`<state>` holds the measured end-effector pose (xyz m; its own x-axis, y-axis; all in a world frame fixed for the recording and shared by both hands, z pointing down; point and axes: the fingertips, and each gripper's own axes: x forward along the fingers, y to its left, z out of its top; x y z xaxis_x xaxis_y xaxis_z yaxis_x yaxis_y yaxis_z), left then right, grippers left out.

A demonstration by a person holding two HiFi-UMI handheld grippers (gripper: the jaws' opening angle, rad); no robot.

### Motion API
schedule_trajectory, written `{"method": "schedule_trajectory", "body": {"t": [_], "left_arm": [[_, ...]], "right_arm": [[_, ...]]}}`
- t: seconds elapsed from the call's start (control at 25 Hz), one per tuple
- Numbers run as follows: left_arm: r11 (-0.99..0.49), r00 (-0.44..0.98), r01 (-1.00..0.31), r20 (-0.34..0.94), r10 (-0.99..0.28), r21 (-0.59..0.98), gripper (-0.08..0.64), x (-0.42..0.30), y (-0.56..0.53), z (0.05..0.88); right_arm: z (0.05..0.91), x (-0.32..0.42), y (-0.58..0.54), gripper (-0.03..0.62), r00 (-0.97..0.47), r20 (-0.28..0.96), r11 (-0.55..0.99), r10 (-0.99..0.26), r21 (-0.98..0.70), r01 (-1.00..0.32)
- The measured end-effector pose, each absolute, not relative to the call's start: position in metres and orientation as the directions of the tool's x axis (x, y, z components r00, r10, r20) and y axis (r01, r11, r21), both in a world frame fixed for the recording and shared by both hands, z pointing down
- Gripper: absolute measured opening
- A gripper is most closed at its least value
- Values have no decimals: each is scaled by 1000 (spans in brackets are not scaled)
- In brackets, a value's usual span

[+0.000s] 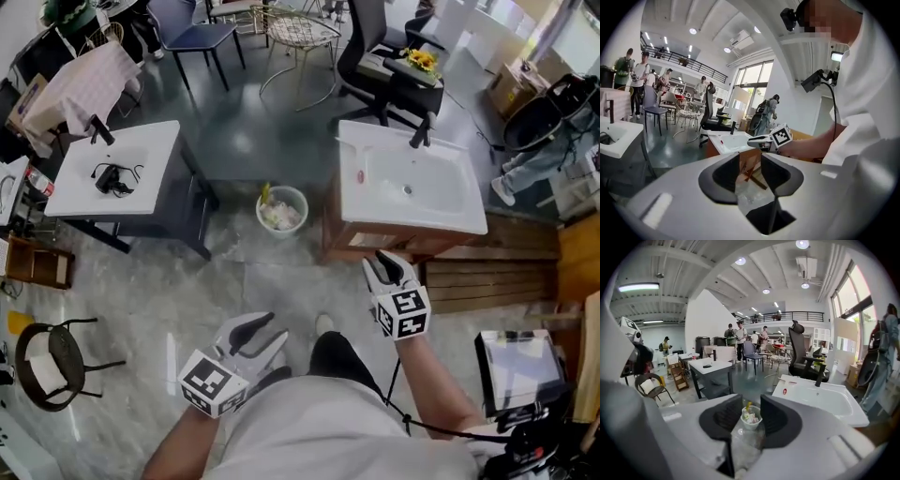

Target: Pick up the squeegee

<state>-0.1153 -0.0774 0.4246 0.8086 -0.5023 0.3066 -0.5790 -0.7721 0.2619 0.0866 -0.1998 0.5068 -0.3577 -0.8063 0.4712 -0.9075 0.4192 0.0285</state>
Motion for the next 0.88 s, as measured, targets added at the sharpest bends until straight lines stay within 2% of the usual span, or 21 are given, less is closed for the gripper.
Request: {"method": "schedule_trajectory", "body": {"t": [0.48, 0.88], "left_arm": [[-720, 766, -639, 311, -563, 272, 155, -87, -239, 415], [-652, 693, -716, 360, -624, 248, 155, -71, -329, 419]], "right_arm": [[575, 140, -448, 135, -276, 527, 337, -804, 21, -941], [642, 171, -572, 152, -206, 578, 258, -790, 8, -966]]}}
